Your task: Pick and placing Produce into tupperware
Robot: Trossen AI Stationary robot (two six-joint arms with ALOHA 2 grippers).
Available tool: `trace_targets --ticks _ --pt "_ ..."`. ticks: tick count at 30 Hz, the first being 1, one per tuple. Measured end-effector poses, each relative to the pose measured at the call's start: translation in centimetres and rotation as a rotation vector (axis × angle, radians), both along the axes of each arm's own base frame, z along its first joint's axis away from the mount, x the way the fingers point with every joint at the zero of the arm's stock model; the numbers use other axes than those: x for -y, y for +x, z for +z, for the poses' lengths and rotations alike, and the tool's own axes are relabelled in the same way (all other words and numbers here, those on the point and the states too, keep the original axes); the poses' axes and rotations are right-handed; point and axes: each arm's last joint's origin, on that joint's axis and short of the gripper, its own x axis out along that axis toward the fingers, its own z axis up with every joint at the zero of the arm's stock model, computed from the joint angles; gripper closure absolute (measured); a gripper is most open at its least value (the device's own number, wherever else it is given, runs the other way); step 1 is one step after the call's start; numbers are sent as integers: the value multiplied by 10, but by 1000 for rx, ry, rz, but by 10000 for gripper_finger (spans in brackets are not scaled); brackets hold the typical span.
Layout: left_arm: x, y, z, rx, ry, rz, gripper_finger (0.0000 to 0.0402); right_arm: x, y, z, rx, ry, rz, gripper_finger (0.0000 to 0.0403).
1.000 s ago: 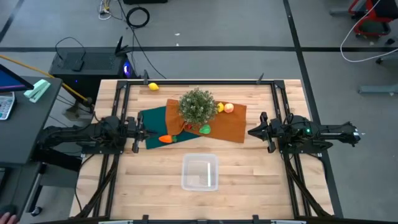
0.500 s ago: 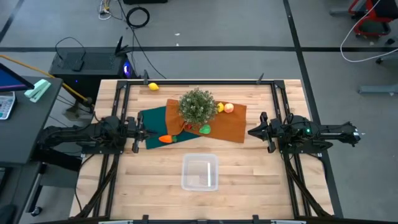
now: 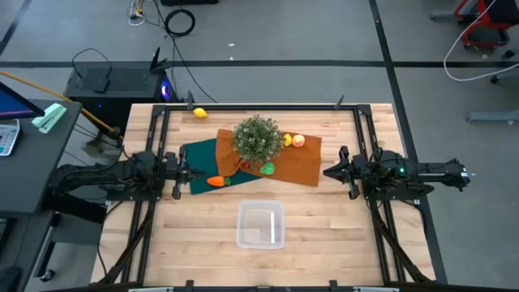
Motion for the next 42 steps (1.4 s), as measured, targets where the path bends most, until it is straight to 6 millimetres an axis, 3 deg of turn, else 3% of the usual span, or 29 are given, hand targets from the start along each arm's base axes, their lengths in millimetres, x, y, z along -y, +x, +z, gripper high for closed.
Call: trace_targets --ticks 11,42 --pt "0 0 0 0 0 0 378 0 0 0 0 0 0 401" --pt "0 0 0 0 0 0 366 0 0 0 0 0 0 401"
